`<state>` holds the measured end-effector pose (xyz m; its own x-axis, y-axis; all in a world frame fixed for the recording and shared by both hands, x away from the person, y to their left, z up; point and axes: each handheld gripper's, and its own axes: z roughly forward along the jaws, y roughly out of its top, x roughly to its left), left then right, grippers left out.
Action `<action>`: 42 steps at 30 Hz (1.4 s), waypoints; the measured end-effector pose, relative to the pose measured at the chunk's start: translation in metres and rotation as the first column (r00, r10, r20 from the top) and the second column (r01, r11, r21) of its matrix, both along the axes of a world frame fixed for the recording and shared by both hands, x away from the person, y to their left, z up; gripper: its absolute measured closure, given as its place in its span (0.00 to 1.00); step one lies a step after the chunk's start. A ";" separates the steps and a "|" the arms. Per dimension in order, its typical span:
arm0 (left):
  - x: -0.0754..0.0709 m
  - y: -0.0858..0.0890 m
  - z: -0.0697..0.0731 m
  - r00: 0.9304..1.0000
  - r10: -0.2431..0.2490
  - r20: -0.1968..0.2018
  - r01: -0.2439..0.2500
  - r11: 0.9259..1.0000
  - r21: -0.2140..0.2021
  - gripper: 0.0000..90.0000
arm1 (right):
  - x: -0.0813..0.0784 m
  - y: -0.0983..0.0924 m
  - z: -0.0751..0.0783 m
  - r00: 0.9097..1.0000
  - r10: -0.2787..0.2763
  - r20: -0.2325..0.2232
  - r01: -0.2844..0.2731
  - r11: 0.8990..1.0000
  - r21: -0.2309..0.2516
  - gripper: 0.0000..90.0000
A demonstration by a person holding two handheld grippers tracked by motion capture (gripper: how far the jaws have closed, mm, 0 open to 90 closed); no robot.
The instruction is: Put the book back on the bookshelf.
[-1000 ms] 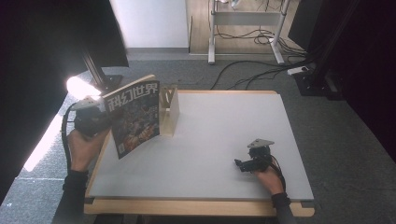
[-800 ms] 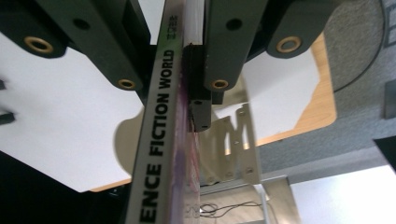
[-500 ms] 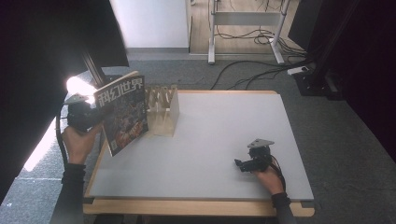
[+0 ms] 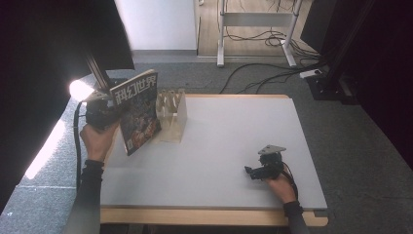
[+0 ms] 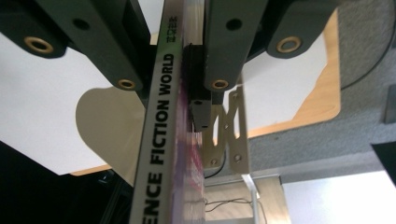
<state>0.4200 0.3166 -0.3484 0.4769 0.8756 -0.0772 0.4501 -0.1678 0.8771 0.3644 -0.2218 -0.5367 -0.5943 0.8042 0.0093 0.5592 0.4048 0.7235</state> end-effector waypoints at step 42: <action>0.004 0.025 -0.039 0.996 0.086 0.036 -0.087 0.996 0.007 0.23 | 0.000 0.000 0.000 1.000 0.000 -0.002 0.000 1.000 0.000 0.02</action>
